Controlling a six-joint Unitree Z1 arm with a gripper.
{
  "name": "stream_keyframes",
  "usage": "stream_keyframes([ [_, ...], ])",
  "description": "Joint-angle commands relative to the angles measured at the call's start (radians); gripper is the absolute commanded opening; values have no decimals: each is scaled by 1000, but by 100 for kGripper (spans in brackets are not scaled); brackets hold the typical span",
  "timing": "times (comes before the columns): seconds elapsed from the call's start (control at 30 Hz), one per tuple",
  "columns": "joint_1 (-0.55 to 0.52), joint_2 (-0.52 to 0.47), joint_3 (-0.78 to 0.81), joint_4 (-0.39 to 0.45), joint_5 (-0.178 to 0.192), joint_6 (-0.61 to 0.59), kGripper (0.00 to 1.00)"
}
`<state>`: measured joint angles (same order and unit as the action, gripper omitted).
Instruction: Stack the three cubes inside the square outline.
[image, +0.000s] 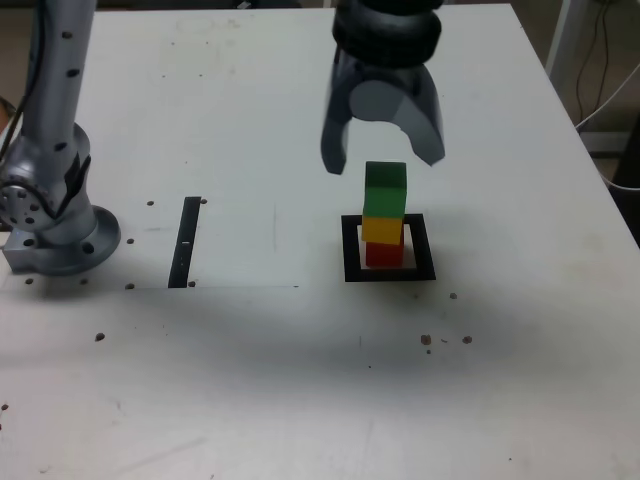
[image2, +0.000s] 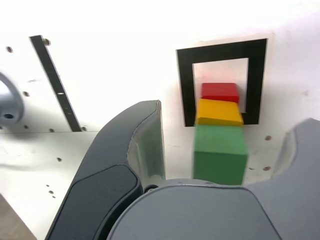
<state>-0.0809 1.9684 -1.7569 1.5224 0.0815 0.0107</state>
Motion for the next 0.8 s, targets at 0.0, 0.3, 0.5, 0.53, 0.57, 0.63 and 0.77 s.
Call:
stream_keyframes([
  [0.0,1,-52,29,6,2,-3,99],
  [0.3,3,-217,197,-1,7,-31,99],
  [0.5,18,-326,342,-20,4,-47,99],
  [0.53,22,-342,369,-27,4,-48,99],
  [0.57,26,-357,396,-35,4,-48,99],
  [0.63,36,-385,452,-57,3,-48,99],
  [0.77,52,-433,571,-117,0,-48,99],
])
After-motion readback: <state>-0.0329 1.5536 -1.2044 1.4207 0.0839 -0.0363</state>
